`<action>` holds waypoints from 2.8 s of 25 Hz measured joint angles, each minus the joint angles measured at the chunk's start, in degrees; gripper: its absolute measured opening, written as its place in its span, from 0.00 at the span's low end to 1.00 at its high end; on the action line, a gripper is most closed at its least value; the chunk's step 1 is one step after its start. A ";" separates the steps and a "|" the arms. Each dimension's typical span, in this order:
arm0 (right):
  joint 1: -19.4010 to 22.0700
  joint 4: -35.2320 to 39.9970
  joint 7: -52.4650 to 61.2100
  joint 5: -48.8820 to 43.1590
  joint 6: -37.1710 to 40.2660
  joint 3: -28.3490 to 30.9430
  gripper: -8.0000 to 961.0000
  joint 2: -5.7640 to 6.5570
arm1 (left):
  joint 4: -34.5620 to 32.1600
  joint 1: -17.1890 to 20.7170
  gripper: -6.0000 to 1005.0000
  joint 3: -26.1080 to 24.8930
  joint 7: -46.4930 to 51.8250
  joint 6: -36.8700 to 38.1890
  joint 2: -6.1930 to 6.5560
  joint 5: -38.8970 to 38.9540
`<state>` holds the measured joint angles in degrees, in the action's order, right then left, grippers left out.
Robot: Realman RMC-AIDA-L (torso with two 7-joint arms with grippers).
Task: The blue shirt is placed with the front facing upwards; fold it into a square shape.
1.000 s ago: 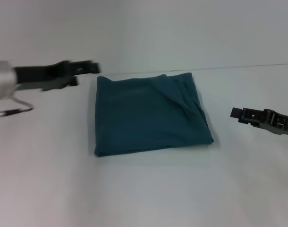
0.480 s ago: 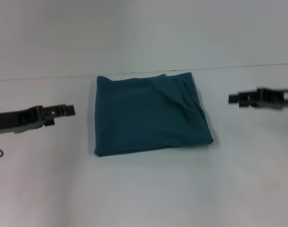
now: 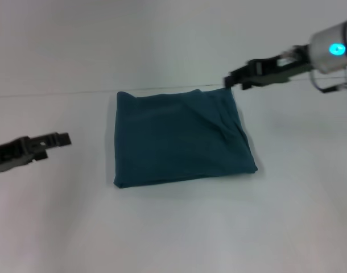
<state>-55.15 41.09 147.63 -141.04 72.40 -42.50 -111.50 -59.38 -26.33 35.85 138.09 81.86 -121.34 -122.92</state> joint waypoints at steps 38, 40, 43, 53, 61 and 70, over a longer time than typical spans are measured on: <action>4.77 -5.13 11.43 1.80 -30.12 -14.37 0.56 -4.37 | 3.05 -1.45 0.92 -4.20 -0.81 -3.93 -1.00 0.31; 5.83 -3.38 11.36 2.70 -28.36 -13.85 0.56 -4.06 | 3.05 -1.65 0.92 -4.20 -0.77 -3.93 -1.01 0.31; 6.24 -2.63 10.94 3.27 -24.82 -12.30 0.56 -3.20 | 3.06 -1.85 0.92 -4.21 -0.74 -3.90 -0.99 0.31; 16.58 -1.88 -16.46 29.02 1.49 1.13 0.57 -0.91 | 3.11 -2.06 0.92 -4.20 -0.41 -2.56 -0.47 0.28; 28.75 -1.90 -28.85 40.55 14.08 4.20 0.57 0.57 | 3.72 -2.41 0.92 -2.64 0.09 -2.44 -0.02 -0.21; 35.08 -3.51 -36.82 40.59 16.55 8.13 0.58 -0.96 | 7.97 -5.35 0.92 5.88 -0.20 -8.23 0.61 -0.33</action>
<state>-20.07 37.58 110.81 -100.45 88.95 -34.37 -112.46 -51.41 -31.68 41.73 137.90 73.63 -120.73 -123.25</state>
